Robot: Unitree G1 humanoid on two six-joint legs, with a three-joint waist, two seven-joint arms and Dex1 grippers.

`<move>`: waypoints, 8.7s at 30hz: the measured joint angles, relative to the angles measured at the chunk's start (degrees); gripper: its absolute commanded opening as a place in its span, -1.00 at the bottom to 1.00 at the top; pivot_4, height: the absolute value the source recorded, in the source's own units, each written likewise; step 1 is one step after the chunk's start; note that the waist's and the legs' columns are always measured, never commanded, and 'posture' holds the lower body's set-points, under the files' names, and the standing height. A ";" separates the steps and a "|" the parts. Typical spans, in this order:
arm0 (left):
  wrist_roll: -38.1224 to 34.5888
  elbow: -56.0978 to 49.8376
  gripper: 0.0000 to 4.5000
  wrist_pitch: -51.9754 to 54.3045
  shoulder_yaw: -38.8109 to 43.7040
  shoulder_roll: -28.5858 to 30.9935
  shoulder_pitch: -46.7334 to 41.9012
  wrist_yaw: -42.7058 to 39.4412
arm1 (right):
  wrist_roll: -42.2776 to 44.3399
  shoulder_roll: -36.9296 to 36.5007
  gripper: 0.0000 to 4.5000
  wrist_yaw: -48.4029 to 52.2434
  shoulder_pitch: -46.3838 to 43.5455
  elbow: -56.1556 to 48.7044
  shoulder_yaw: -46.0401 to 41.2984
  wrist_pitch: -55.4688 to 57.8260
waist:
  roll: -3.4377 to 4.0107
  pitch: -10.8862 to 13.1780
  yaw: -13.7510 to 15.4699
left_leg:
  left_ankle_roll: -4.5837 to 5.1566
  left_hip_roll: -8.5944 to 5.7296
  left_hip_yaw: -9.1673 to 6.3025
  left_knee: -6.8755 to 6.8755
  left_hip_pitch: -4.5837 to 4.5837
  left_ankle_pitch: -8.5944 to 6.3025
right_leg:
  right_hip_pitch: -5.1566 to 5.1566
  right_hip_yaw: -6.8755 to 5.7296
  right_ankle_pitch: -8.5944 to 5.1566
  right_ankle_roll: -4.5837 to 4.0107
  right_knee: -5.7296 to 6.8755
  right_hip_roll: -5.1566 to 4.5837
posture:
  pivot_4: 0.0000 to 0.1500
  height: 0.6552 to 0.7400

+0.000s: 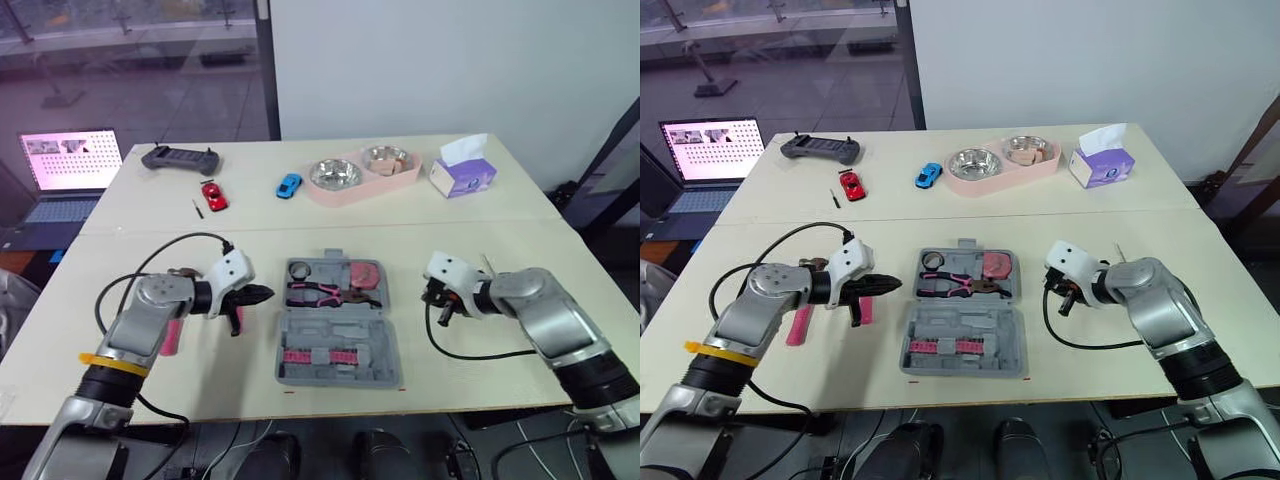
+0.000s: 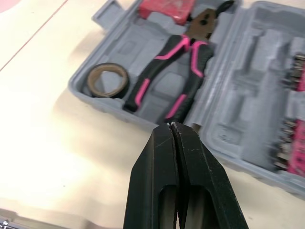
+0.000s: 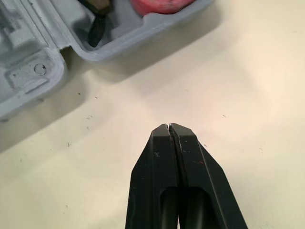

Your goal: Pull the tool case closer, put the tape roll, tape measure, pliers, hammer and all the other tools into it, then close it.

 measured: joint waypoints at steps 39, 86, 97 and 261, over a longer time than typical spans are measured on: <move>-17.32 18.54 1.00 -7.59 45.10 17.10 34.56 -5.81 | 21.10 -7.02 0.92 11.35 38.87 4.04 -59.47 -11.52 | 0.08 0.05 0.80 | 0.21 0.26 0.27 -0.07 0.22 -0.17 | 0.52 0.05 -0.23 -0.38 -0.63 -0.03 | 1.00 1.00; -27.82 -32.28 1.00 2.45 19.73 6.11 34.34 -3.69 | 13.25 8.23 0.97 -39.89 3.08 3.91 -27.67 20.69 | 0.38 -0.02 0.46 | 0.25 0.73 1.08 0.03 0.18 -0.16 | 0.21 0.10 0.10 -0.65 -0.59 0.09 | 1.00 1.00; -27.82 -34.29 1.00 2.71 18.08 6.17 34.15 -1.56 | 6.74 4.31 0.97 -31.66 -15.41 38.18 -14.45 11.67 | 0.40 -0.01 0.55 | 0.26 0.74 1.12 -0.01 0.16 -0.16 | 0.19 0.10 0.12 -0.64 -0.66 0.11 | 1.00 1.00; -27.99 -24.55 1.00 -0.96 14.70 4.48 22.31 -6.06 | 9.70 25.04 0.99 -36.85 16.82 -16.03 -15.87 25.15 | -0.10 0.04 0.81 | 0.09 0.99 1.43 0.09 0.13 -0.22 | -0.03 -0.02 0.88 -0.27 -0.81 0.17 | 1.00 1.00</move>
